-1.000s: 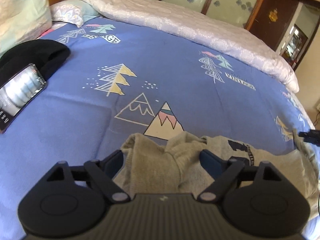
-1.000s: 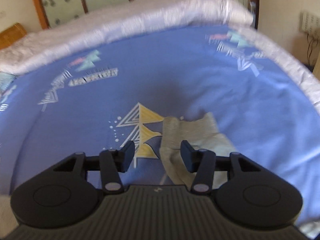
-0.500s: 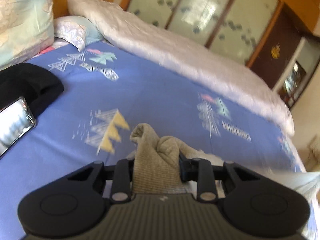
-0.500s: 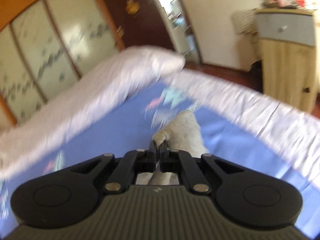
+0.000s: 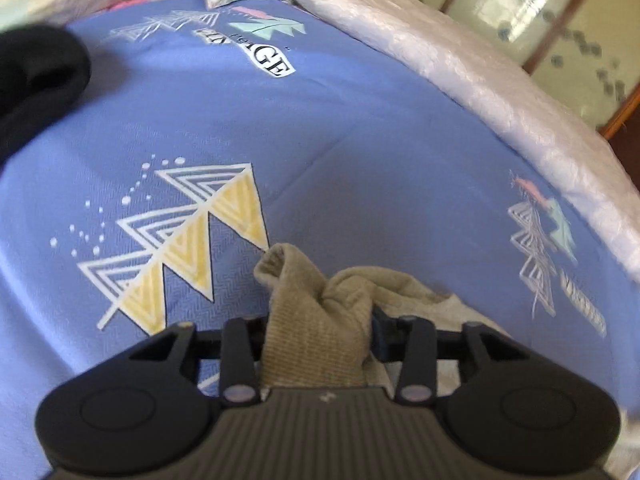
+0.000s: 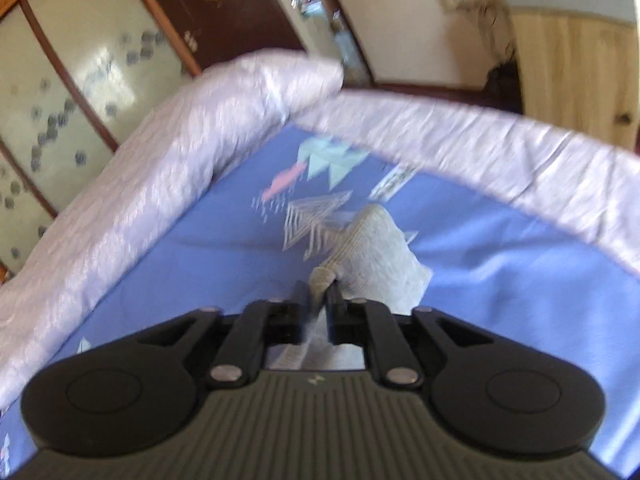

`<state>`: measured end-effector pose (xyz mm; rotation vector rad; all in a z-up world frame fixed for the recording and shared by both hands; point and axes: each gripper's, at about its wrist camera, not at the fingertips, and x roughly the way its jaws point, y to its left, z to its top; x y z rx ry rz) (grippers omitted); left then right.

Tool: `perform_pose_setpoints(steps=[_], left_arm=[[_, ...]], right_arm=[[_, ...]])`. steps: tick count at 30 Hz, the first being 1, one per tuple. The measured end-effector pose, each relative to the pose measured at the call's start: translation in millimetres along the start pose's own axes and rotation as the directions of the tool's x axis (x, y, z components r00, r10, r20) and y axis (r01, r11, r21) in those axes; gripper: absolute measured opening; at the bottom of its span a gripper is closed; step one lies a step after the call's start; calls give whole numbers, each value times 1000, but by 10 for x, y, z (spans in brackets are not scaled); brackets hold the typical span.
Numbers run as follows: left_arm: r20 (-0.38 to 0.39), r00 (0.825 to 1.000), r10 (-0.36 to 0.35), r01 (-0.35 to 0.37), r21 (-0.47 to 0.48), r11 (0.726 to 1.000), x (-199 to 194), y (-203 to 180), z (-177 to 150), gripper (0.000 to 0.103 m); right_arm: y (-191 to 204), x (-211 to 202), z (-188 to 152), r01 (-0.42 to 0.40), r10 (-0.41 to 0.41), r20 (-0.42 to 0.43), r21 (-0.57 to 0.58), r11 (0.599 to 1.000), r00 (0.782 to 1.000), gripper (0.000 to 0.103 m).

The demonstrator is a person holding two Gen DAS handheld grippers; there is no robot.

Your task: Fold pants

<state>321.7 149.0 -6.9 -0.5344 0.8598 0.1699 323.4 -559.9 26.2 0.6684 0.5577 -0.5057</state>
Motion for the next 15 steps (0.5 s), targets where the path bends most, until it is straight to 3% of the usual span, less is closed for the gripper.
perform_pose_setpoints(steps=[1,3,8,11,14,15], left_arm=[[-4,1000,-5,5,3,1000,-33,11,10,49],[3,1000,10,-10,28,1000,-156,42,14,63],[24,999,-48,48,3,999,-599,363,-73,63],[25,999,-34,33,8,999,-851,479,-181,63],[21,998,-61,60,36,998,-1074,512,-302,63],[18,998,-67,65,53,996,-1122,500,-347,63]], right_arm=[[-25,-6,2,2,-2,6,7,1000,1000,32],[-130,-95,41,-9,8,54,17,1000,999,33],[-604,-245,75,17,-19,33,64,998,999,33],[-725,-268,-42,11,-11,-6,46,999,1000,32],[-600,-269,-170,-111,113,-52,41,993,992,29],[-488,-222,-223,-118,119,-78,18,993,990,29]])
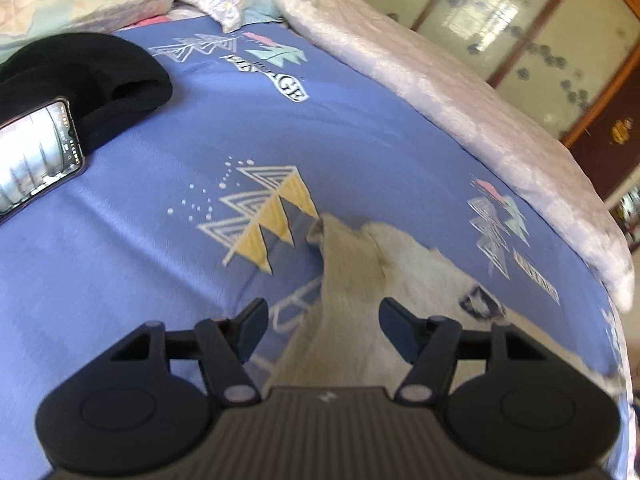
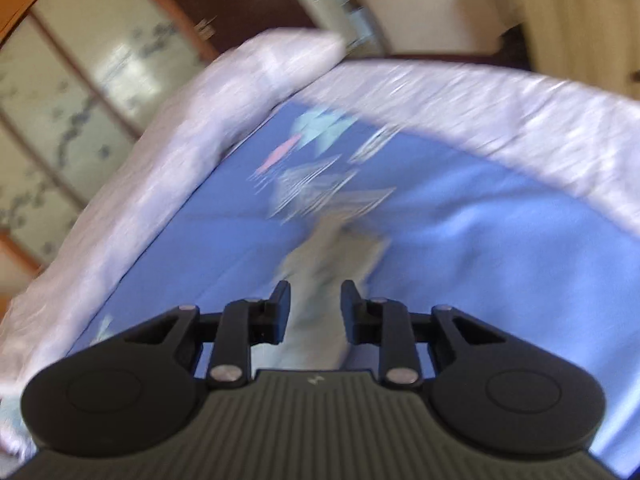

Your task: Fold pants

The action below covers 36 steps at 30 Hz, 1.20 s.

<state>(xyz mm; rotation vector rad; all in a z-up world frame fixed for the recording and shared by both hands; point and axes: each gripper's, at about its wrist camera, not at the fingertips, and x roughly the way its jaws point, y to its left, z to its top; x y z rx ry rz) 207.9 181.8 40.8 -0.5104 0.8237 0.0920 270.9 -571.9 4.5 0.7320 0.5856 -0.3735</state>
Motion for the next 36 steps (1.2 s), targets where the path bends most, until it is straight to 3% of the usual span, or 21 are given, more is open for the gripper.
perform_pose_setpoints(steps=[2,4,5,8,10,14,18,20,26,27,28,30,32,34,36], left_arm=[[-14,1000,-10,11,23,1000,-50,-44,-82,63],[-41,999,-34,35,33,999,-50,-91,-177,63],[-48,998,-34,37,44,998,-44,-120,-211,63],[-44,999,20,-15,115,993,-4,-224,-275,63],[-39,999,32,-26,140,990,-27,-230,-285,63],[-8,997,74,-73,125,989,-182,-53,-241,63],[-13,989,145,-142,106,984,-299,187,-275,71],[-26,984,177,-174,85,981,-341,302,-312,73],[-67,977,200,-199,28,980,-398,463,-434,73],[-76,977,201,-199,31,980,-386,458,-458,73],[-84,975,205,-202,40,978,-366,442,-480,71],[-91,974,207,-203,55,978,-335,406,-504,67],[-88,978,191,-186,58,981,-337,389,-508,67],[-84,981,173,-168,59,984,-345,398,-509,69],[-88,983,164,-159,57,986,-335,423,-515,70]], right_arm=[[229,195,-111,64,-68,-57,-72,995,996,27],[314,465,-176,80,-88,-148,-55,995,985,22],[352,572,-181,42,-46,-168,-25,999,985,22],[597,692,-77,-170,172,-125,23,985,977,25],[755,696,10,-226,225,-95,-3,974,970,25],[528,550,142,-169,169,-16,-13,986,985,26],[-98,447,180,14,-16,30,64,998,999,29],[-351,433,135,62,-64,19,99,993,998,32],[-408,619,10,34,-31,-20,152,988,999,38],[-333,661,-11,56,-54,-22,120,991,998,34],[-260,707,18,89,-87,-22,75,993,996,8],[-135,675,19,135,-135,-16,19,991,991,9],[-130,401,57,151,-153,96,20,988,984,9],[-169,181,143,199,-199,183,18,980,963,9],[-189,77,194,274,-267,200,-11,962,943,10]])
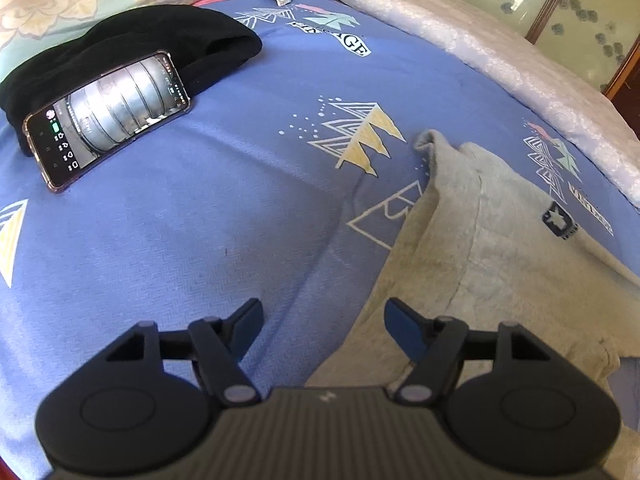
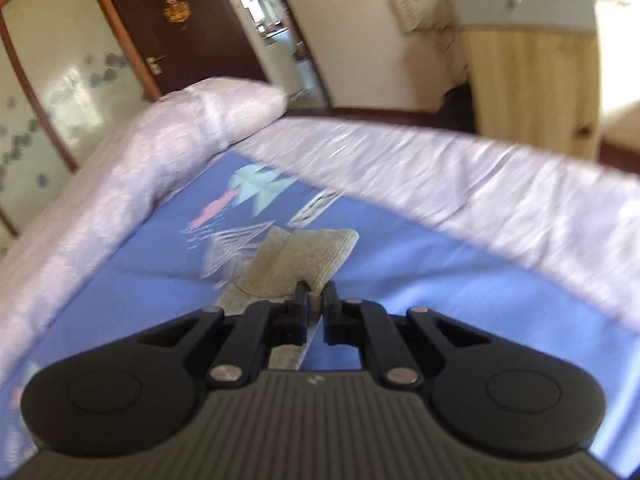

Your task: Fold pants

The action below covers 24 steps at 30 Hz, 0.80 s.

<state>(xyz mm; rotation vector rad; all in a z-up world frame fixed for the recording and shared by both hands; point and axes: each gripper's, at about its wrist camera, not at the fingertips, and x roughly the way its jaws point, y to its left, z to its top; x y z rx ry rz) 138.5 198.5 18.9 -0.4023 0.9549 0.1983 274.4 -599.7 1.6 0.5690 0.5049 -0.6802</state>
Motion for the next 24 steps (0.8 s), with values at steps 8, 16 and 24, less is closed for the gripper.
perform_pose_setpoints(steps=[8,16,24], left_arm=[[14,998,-53,54,-31,998,-184,190,-106,75],[-4,982,-189,186,-132,974,-366,430,-337,85],[-17,950,-313,302,-211,929,-546,531,-572,88]], right_arm=[[-352,-364,-139,72,-70,-88,26,997,994,36],[-395,-1511,-944,-202,188,-172,-68,977,967,36],[-1004,-2430,-1437,-154,131,-174,-125,980,976,36]])
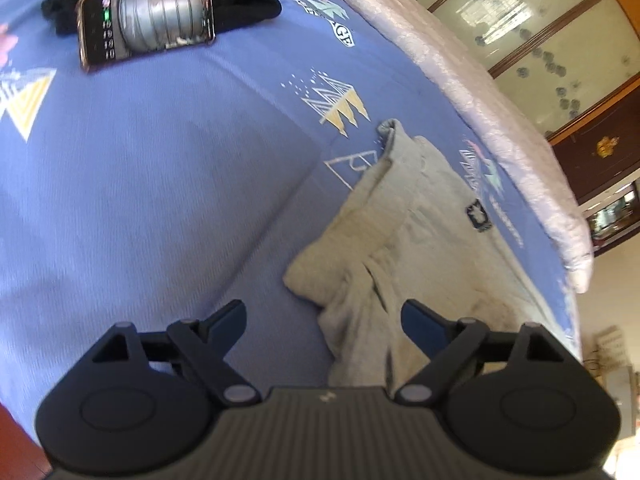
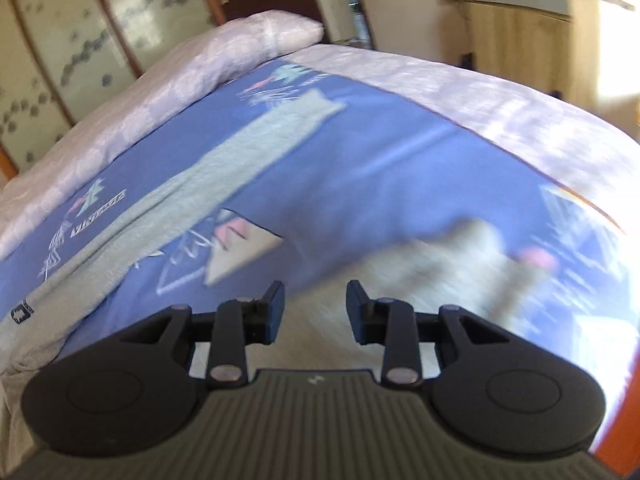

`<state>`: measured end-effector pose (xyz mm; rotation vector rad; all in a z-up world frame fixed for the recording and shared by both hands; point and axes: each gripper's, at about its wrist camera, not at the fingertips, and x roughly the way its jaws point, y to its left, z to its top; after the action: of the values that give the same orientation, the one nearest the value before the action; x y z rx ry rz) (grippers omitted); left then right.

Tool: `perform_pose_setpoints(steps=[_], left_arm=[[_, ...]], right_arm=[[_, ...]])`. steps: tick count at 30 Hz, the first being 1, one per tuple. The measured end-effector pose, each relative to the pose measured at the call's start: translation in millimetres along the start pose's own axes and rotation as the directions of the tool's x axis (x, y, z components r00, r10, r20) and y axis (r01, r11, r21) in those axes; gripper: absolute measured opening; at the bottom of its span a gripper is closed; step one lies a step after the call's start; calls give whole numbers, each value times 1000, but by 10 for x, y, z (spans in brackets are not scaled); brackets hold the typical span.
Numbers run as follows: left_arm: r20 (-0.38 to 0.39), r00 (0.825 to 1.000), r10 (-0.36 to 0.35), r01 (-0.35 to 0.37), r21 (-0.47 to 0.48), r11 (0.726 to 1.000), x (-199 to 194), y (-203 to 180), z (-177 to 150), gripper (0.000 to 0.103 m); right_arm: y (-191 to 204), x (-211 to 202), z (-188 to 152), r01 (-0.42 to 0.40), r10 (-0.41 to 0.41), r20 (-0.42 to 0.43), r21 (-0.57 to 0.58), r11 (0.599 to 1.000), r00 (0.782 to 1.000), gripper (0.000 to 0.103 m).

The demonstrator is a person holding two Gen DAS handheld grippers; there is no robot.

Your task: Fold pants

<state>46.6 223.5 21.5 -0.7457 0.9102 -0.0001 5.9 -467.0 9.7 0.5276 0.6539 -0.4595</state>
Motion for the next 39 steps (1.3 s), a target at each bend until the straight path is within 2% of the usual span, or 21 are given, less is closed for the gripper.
perform_pose_setpoints(steps=[4,6,7,10,11,13,14,15,16,22,26,27,30,31,33,34,36,39], left_arm=[[-33,998,-47,46,-27,999,27,-16,-92,90],[-56,996,-76,73,-46,996,86,-55,-108,97],[-64,994,-89,86,-51,995,124,-86,-117,97],[-81,993,-82,79,-40,996,269,-205,-154,97],[-87,994,-72,69,-34,997,325,-238,-166,92],[-100,994,-39,38,-15,999,416,-309,-182,68],[-99,995,-11,11,-3,1000,432,-352,-185,39],[-108,994,18,-18,0,1000,444,-387,-182,17],[-109,994,27,-28,-10,1000,432,-377,-183,13],[-57,998,15,-19,-73,997,134,-333,-144,12],[-40,999,16,-19,-65,998,-40,-393,-163,11],[-35,999,16,-18,-63,998,-84,-410,-171,11],[-29,1000,11,-13,-61,998,-162,-438,-173,11],[-28,1000,14,-15,-58,998,-172,-445,-170,11],[-28,999,18,-19,-58,998,-187,-446,-171,11],[-28,999,15,-17,-62,998,-198,-440,-176,11],[-39,999,6,-8,-65,998,-186,-422,-187,11],[-75,997,20,-24,-48,999,-72,-406,-267,12]], right_arm=[[-380,-242,-96,31,-35,29,130,991,999,38],[-543,-360,-150,30,-39,41,186,982,998,38],[-611,-428,-204,29,-40,48,212,977,998,38],[-757,-507,-270,35,-53,63,260,965,997,38],[-799,-515,-301,35,-54,63,270,962,997,38],[-884,-520,-340,32,-52,61,292,956,997,38],[-912,-505,-358,25,-45,59,306,952,997,38],[-958,-498,-364,16,-36,57,321,947,998,38],[-988,-476,-369,5,-25,56,335,942,998,38],[-1258,-355,-349,-31,14,43,416,909,999,38],[-1262,-299,-287,-56,39,50,409,911,998,36],[-1243,-276,-271,-55,39,47,399,915,998,33],[-1218,-191,-232,-53,49,20,363,930,999,10],[-1206,-169,-231,-54,55,9,355,933,998,9],[-1147,-222,-230,-17,10,25,320,947,1000,8],[-1145,-302,-219,9,-29,60,308,951,998,8],[-1220,-500,-203,3,-55,140,350,937,989,8],[-1379,-651,-200,43,-122,176,395,918,977,8]])
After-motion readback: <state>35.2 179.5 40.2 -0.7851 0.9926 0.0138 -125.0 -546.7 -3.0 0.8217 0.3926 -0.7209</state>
